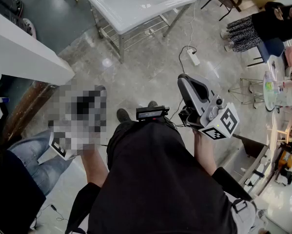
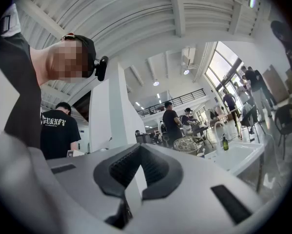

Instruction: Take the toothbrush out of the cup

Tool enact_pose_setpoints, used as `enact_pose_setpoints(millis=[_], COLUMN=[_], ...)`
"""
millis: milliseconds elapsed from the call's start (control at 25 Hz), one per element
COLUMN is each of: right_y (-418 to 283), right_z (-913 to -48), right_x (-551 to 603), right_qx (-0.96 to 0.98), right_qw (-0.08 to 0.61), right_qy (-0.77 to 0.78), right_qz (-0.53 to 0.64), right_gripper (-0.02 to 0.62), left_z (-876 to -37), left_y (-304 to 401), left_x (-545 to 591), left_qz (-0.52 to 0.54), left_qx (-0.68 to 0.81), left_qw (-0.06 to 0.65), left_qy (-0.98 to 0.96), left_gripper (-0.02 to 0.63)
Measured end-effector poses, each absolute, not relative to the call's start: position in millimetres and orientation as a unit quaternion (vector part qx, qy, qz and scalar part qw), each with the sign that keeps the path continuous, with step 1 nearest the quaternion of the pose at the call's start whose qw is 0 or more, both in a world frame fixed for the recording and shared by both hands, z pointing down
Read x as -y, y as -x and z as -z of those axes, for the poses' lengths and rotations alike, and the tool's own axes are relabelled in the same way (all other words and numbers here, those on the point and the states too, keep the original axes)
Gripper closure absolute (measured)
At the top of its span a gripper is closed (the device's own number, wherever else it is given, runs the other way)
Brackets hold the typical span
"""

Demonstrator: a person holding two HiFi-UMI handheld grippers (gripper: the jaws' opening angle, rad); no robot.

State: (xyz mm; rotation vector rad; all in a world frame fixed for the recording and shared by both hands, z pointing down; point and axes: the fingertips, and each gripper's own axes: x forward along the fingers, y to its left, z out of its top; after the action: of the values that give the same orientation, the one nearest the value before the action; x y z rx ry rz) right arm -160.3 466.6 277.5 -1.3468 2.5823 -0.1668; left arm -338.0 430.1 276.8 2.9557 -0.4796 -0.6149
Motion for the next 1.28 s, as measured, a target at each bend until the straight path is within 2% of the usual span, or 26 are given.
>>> enact_pose_setpoints(millis=[520, 1280], right_y=[161.5, 162.1], right_z=[-288.8, -308.2], right_x=[-460.5, -453.5], right_qx=[-0.877, -0.848], right_qw=[0.123, 0.172], right_qy=[0.452, 0.455], right_qz=[0.103, 0.208], right_gripper=[0.591, 0.591], left_z=[-309.2, -322.2], left_y=[325.7, 340.4], left_x=[-414.0, -404.4], left_qz=[0.173, 0.175], left_qx=[0.158, 0.162], left_qw=[0.143, 0.192], left_qy=[-0.962, -0.952], left_gripper=[0.598, 0.598])
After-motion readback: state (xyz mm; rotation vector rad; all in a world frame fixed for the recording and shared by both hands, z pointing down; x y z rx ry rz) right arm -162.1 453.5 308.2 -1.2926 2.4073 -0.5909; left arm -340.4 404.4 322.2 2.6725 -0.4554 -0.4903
